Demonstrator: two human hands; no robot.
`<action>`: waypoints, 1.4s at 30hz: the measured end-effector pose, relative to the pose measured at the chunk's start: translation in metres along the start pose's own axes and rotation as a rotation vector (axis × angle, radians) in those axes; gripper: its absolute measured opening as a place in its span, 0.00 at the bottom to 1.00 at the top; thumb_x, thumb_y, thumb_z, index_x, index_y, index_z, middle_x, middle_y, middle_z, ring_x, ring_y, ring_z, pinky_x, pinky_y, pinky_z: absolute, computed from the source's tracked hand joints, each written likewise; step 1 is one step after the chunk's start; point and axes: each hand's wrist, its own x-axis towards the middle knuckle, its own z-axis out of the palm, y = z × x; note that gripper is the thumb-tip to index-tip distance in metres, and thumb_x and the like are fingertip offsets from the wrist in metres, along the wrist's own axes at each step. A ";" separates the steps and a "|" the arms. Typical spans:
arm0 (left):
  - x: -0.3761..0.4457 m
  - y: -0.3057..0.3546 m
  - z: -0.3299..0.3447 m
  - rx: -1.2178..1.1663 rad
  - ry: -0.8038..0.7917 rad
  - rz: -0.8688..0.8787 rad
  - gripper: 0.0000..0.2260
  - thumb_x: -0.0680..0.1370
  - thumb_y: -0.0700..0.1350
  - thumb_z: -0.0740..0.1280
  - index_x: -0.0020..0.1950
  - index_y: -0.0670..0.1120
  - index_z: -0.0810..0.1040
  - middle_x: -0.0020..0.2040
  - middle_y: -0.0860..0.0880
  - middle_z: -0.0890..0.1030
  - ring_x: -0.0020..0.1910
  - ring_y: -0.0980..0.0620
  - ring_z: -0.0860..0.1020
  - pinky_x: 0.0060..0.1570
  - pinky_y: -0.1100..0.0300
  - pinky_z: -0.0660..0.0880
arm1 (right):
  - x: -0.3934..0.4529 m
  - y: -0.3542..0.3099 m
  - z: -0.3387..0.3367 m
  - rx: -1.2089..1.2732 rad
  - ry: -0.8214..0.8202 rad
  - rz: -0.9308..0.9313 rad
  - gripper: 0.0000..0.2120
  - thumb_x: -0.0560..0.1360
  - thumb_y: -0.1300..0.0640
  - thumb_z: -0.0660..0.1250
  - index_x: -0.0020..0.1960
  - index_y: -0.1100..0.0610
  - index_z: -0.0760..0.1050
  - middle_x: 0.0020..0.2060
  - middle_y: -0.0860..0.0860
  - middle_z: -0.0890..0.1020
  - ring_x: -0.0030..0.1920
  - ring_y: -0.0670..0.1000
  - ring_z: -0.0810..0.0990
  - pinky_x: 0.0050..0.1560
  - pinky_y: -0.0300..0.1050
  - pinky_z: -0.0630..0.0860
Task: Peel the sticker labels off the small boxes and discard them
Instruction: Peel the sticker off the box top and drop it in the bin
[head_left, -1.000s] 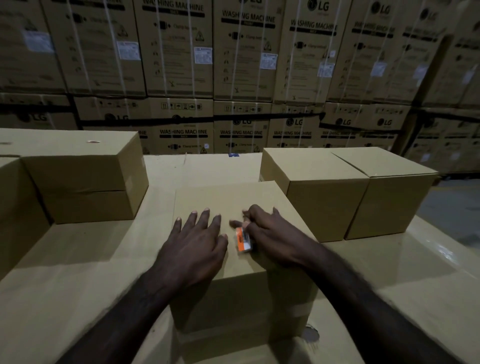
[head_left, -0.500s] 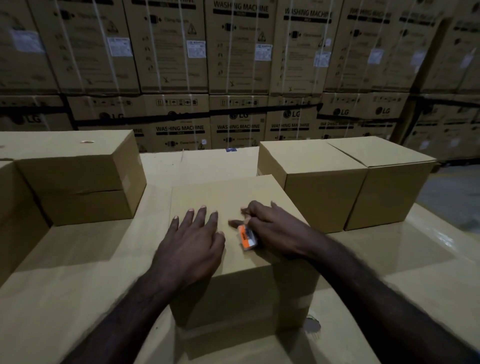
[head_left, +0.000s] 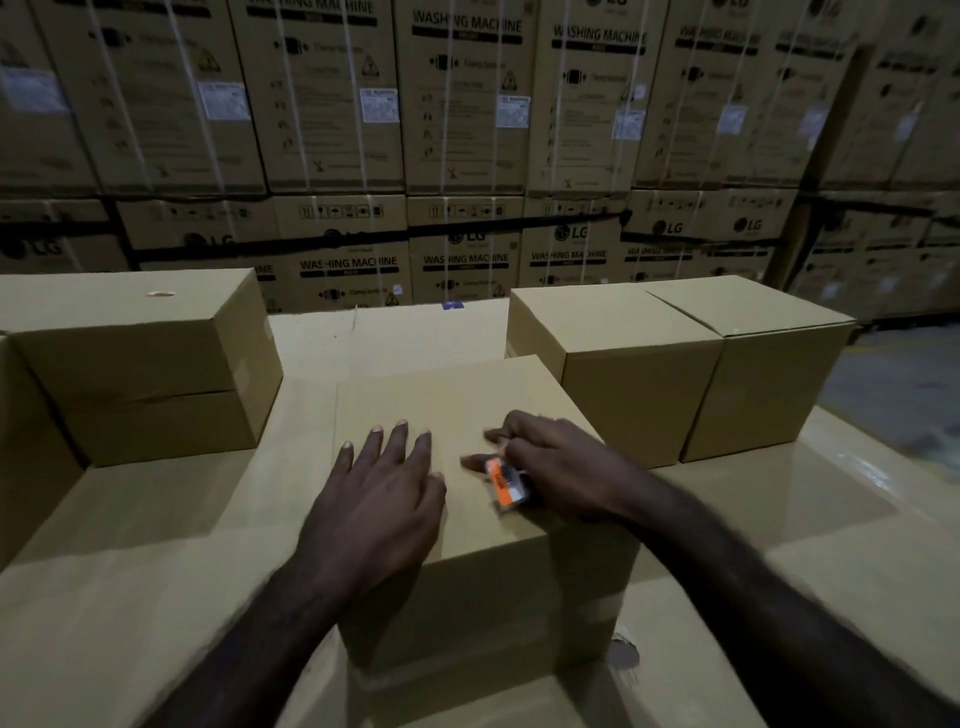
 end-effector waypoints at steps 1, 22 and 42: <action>0.000 0.000 0.000 0.000 0.005 0.004 0.26 0.83 0.56 0.45 0.79 0.51 0.45 0.80 0.49 0.44 0.78 0.49 0.43 0.75 0.50 0.42 | -0.001 0.002 -0.004 0.036 0.028 0.017 0.09 0.83 0.52 0.54 0.53 0.52 0.72 0.60 0.55 0.77 0.58 0.54 0.76 0.61 0.58 0.73; -0.001 -0.002 0.002 0.002 0.019 0.028 0.26 0.82 0.56 0.45 0.79 0.49 0.47 0.80 0.45 0.46 0.78 0.46 0.45 0.76 0.45 0.45 | 0.017 -0.007 0.019 0.076 0.069 -0.003 0.10 0.81 0.47 0.56 0.54 0.52 0.70 0.58 0.54 0.79 0.57 0.50 0.79 0.57 0.53 0.77; -0.008 0.212 0.021 -0.231 0.117 0.519 0.25 0.81 0.58 0.53 0.78 0.52 0.57 0.78 0.52 0.58 0.76 0.50 0.56 0.74 0.51 0.54 | -0.210 0.153 -0.079 0.254 1.044 0.200 0.06 0.69 0.54 0.71 0.38 0.56 0.80 0.30 0.52 0.82 0.32 0.54 0.80 0.41 0.58 0.79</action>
